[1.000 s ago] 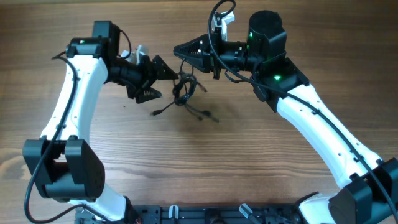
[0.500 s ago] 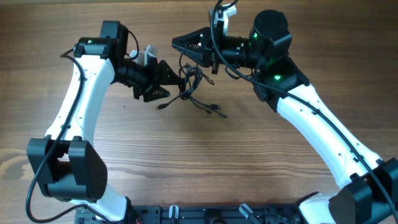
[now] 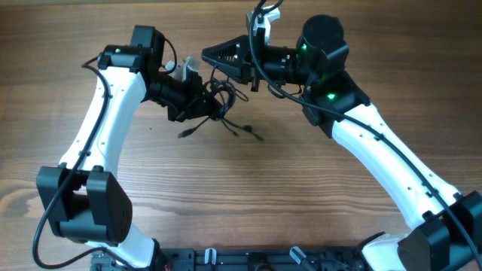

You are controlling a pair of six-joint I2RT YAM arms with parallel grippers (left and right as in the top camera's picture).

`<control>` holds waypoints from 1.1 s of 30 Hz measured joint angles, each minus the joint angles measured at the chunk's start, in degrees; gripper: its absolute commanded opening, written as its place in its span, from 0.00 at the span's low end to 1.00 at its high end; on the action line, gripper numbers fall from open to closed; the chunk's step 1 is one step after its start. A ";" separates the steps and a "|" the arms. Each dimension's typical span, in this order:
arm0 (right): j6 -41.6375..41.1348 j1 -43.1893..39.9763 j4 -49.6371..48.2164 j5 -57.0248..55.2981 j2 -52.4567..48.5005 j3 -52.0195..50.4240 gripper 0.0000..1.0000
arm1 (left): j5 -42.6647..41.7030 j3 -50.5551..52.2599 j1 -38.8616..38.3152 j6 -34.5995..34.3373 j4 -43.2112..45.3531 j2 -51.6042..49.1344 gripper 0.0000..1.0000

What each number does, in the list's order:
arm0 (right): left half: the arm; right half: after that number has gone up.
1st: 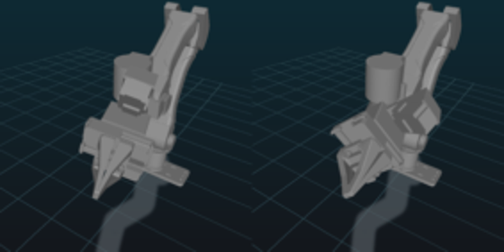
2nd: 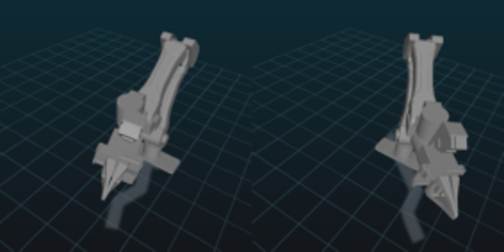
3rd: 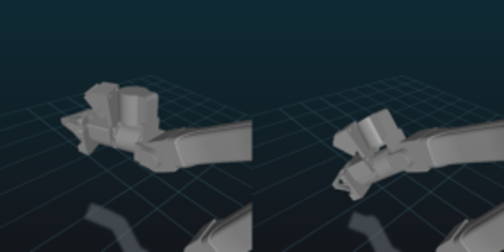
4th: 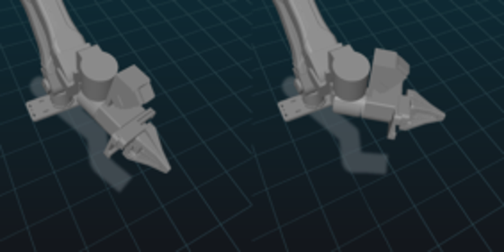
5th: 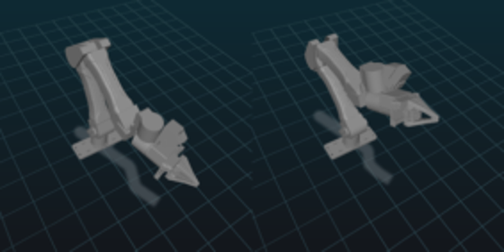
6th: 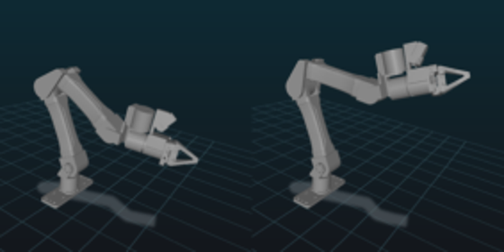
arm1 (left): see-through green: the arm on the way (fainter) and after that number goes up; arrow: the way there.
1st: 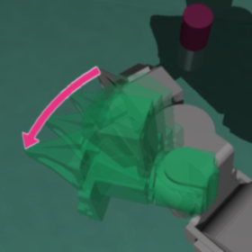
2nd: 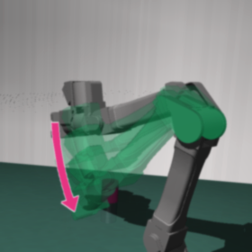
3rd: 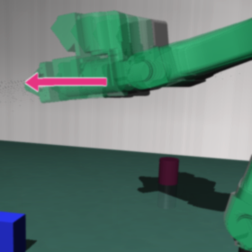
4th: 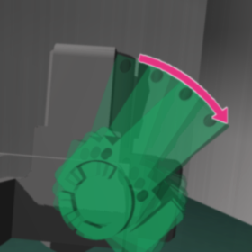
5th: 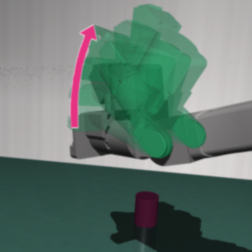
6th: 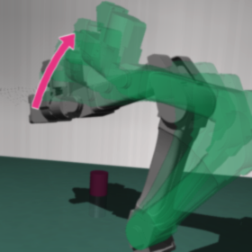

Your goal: Untangle cables

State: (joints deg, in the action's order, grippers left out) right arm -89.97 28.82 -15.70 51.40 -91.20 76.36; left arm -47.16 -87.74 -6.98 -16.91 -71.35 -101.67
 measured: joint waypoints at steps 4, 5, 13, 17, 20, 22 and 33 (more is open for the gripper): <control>-3.45 -1.88 -0.39 1.70 -0.09 -0.07 0.04 | 9.68 -0.02 -0.07 -1.05 0.02 0.09 0.04; -4.79 -2.47 -1.09 2.67 -0.35 -0.17 0.04 | 11.98 -0.09 -0.11 -1.86 0.04 0.20 0.04; -19.12 -10.67 -12.24 11.39 -1.57 -1.36 0.20 | 21.66 -1.79 -0.92 -4.85 2.16 1.92 0.16; -7.23 -14.05 -1.46 11.54 -1.33 -0.57 0.59 | 21.94 -1.01 -0.66 -4.13 2.47 1.66 0.40; 5.01 -14.01 16.06 10.08 -0.96 0.24 0.70 | 17.51 -0.79 -0.50 -2.21 2.78 1.20 0.40; 15.58 -13.99 30.21 6.16 -0.92 0.76 0.74 | 16.81 -0.74 -0.46 -1.70 2.97 1.16 0.42; 50.45 -5.01 59.39 -28.02 -0.90 0.72 0.96 | 22.18 -0.70 -0.46 -6.60 4.17 1.16 0.86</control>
State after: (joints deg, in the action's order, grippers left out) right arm -39.53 23.81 43.68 23.38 -92.09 77.08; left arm -24.97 -88.44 -7.44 -23.51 -67.18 -100.51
